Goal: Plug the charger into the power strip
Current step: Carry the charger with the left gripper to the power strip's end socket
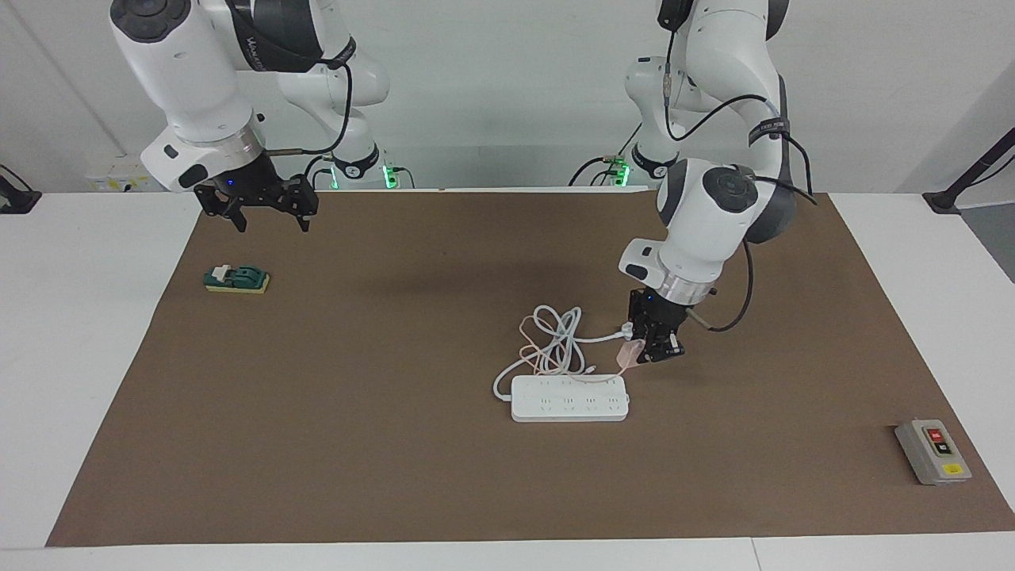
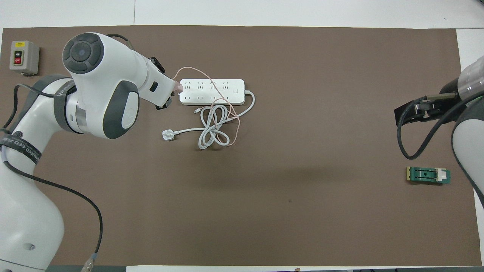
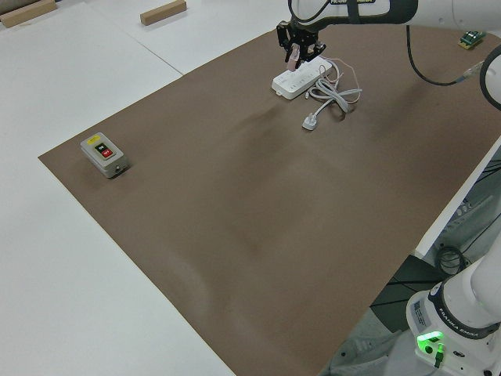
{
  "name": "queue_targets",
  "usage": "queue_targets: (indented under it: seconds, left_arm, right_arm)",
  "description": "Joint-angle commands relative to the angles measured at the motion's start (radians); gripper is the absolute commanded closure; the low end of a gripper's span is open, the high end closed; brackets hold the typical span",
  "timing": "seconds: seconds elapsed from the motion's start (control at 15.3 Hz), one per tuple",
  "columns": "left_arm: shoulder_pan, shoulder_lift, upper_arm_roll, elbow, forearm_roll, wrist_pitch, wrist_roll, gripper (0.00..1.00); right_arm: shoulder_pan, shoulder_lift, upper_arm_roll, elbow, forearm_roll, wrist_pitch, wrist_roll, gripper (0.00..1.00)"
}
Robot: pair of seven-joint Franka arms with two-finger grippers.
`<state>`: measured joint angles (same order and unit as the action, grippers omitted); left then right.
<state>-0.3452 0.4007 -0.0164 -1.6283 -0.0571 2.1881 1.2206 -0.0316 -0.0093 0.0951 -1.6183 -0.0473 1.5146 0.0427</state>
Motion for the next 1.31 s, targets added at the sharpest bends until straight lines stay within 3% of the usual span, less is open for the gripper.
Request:
queue_targets:
  seconds: [0.0, 0.46, 1.24]
  left_arm:
    - [0.003, 0.035, 0.000, 0.033, 0.023, 0.018, 0.082, 0.83]
    - [-0.011, 0.041, 0.001, 0.024, 0.020, 0.033, 0.082, 0.88]
    - [-0.024, 0.059, 0.003, 0.001, 0.083, 0.062, 0.077, 0.88]
  right_arm:
    - [-0.043, -0.048, 0.034, -0.063, -0.017, 0.035, -0.021, 0.00]
    - [-0.051, -0.046, 0.031, -0.063, 0.006, 0.041, -0.003, 0.00]
    - [-0.048, -0.046, 0.029, -0.061, 0.049, 0.041, 0.008, 0.00]
